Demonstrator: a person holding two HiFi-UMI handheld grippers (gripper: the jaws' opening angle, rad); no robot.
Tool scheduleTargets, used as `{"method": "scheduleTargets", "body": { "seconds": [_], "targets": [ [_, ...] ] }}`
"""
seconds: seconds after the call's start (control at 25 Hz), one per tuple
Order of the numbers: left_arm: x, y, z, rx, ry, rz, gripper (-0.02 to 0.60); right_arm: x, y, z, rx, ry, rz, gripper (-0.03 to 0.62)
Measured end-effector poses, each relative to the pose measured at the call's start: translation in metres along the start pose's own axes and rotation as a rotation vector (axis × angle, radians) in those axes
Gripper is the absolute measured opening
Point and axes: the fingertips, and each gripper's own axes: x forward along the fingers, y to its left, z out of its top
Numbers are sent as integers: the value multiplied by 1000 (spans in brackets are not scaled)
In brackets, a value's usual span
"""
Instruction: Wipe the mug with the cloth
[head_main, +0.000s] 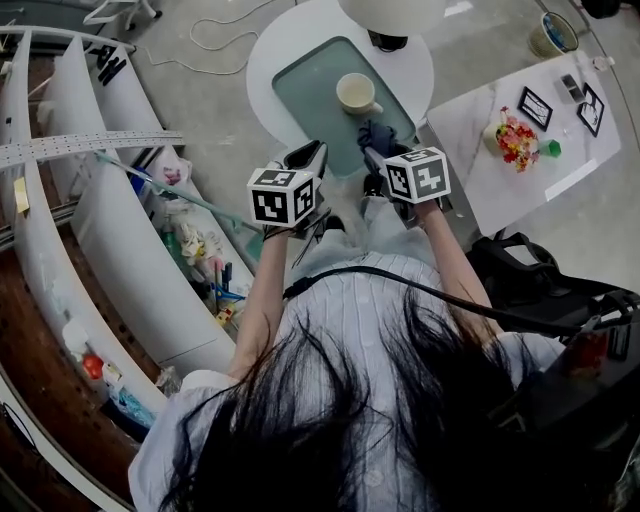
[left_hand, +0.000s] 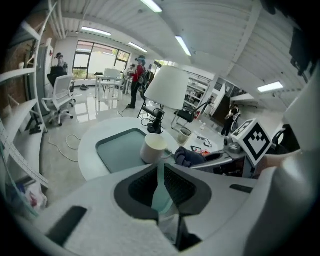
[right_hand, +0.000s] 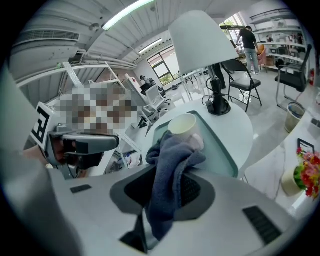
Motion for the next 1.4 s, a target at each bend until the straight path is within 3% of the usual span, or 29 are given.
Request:
{"method": "scheduleTargets", "body": {
  "seconds": [0.12, 0.48, 1.08, 1.4],
  "targets": [
    [-13, 6, -9, 60, 7, 3, 52, 2, 14, -5, 3, 0, -7, 94],
    [-61, 17, -40, 41, -40, -40, 52, -2, 58, -33, 15, -15, -45, 94],
    [-120, -3, -74, 178, -82, -126, 52, -21, 137, -82, 43, -96, -79, 94],
    [-140, -6, -87, 176, -124, -149, 52, -32, 160, -100, 41, -122, -99, 94]
  ]
}}
